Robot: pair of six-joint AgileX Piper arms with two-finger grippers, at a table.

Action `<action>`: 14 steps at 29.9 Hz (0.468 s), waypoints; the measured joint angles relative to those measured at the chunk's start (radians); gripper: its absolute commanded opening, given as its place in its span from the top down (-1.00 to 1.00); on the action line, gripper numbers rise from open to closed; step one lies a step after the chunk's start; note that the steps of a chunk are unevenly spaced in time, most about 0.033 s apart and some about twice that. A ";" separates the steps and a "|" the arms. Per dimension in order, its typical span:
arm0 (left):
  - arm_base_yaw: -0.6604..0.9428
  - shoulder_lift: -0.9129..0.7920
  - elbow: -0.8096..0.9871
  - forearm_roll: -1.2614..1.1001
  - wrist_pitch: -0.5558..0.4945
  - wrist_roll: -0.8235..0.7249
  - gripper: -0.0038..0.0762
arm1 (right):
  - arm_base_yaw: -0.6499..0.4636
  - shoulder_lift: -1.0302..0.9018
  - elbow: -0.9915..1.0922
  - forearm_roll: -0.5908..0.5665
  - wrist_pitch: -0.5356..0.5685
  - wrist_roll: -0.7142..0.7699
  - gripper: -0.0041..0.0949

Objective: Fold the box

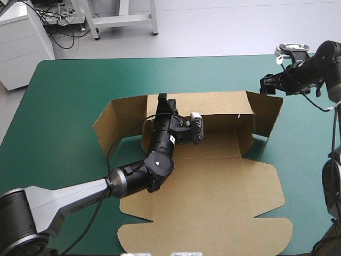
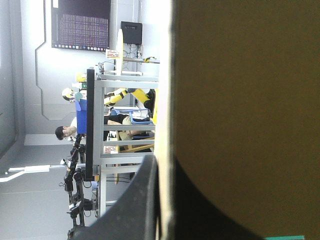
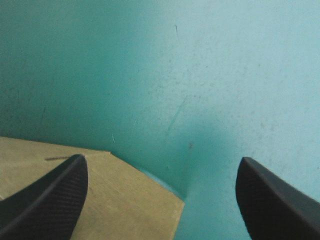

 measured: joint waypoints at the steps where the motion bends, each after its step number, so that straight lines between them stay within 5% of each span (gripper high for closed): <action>1: 0.000 0.000 0.000 0.000 0.001 0.000 0.98 | 0.000 -0.009 0.019 0.003 -0.001 -0.008 -0.59; 14: 0.000 0.000 0.000 0.000 0.005 0.000 0.98 | -0.002 -0.180 0.275 0.009 -0.012 -0.152 -0.59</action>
